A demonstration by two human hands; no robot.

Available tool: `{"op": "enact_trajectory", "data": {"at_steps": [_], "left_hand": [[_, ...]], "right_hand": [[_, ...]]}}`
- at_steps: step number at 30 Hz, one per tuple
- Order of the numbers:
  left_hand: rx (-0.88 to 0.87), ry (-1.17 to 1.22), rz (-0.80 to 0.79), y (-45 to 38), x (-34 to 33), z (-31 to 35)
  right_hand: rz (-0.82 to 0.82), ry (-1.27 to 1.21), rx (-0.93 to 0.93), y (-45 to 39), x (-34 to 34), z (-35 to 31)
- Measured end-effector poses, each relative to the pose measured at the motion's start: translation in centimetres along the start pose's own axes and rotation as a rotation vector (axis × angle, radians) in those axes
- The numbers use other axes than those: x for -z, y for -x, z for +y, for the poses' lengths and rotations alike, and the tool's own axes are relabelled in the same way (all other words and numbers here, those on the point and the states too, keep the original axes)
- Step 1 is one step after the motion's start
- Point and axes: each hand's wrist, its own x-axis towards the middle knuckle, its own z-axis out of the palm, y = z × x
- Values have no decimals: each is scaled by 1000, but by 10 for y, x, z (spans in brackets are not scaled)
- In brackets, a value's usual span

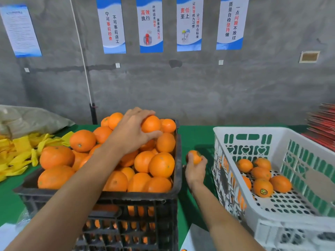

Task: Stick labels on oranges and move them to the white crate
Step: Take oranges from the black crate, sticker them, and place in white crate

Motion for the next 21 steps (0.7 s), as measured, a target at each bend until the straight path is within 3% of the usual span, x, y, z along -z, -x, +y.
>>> {"op": "enact_trajectory", "data": {"at_steps": [5, 7, 9, 13, 18, 21], "left_hand": [[21, 49, 93, 12, 6, 48], [7, 104, 144, 17, 6, 73], [-11, 108, 144, 22, 6, 94], [-10, 116, 114, 36, 8, 119], [-61, 163, 124, 65, -2, 131], [-107, 191, 12, 76, -10, 137]], "right_hand": [[-45, -1048, -182, 28, 25, -89], [-104, -1361, -205, 38, 43, -120], [-110, -1523, -207, 49, 63, -142], [-113, -1306, -124, 72, 84, -152], [-171, -664, 11, 97, 83, -107], [-236, -252, 89, 118, 86, -60]]}}
